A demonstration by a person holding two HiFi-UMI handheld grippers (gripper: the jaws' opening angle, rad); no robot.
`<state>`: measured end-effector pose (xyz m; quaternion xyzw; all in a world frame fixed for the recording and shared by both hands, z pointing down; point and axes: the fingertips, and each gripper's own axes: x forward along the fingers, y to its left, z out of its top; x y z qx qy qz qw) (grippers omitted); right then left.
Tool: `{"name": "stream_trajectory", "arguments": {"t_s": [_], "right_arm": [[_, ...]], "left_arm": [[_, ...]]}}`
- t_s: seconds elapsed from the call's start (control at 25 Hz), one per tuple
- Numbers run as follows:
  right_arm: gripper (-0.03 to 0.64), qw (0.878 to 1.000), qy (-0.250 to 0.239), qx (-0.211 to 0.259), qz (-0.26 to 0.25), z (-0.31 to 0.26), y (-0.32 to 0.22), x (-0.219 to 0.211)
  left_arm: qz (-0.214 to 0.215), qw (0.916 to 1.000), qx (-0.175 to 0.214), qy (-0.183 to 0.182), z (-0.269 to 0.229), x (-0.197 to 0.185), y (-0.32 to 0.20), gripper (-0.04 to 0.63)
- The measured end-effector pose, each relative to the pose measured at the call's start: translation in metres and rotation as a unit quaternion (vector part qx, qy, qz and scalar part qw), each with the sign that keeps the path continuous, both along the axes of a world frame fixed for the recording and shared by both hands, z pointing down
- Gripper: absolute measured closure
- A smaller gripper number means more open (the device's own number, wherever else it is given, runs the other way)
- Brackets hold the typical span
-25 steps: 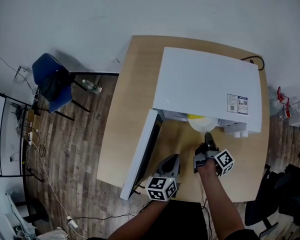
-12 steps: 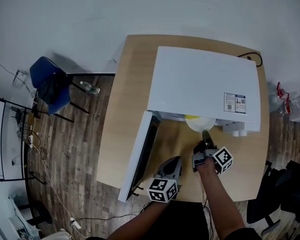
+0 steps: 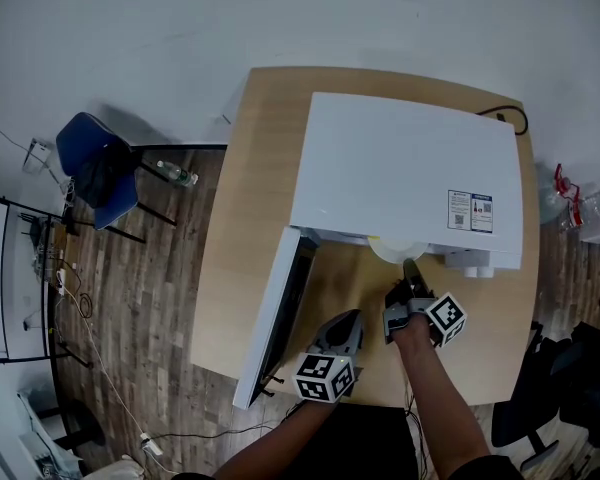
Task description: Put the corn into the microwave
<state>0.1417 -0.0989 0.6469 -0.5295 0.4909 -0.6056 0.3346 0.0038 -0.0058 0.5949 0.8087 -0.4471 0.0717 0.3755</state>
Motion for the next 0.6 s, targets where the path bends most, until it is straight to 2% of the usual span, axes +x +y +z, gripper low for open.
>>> {"name": "stream_trajectory", "arguments": {"t_s": [0.6], "right_arm": [[0.543,1.0,-0.01,-0.011,-0.002,0.002,-0.027,-0.01]], "left_arm": [[-0.015,0.9999,-0.005,-0.001,0.003,-0.001,-0.017,0.581]]}}
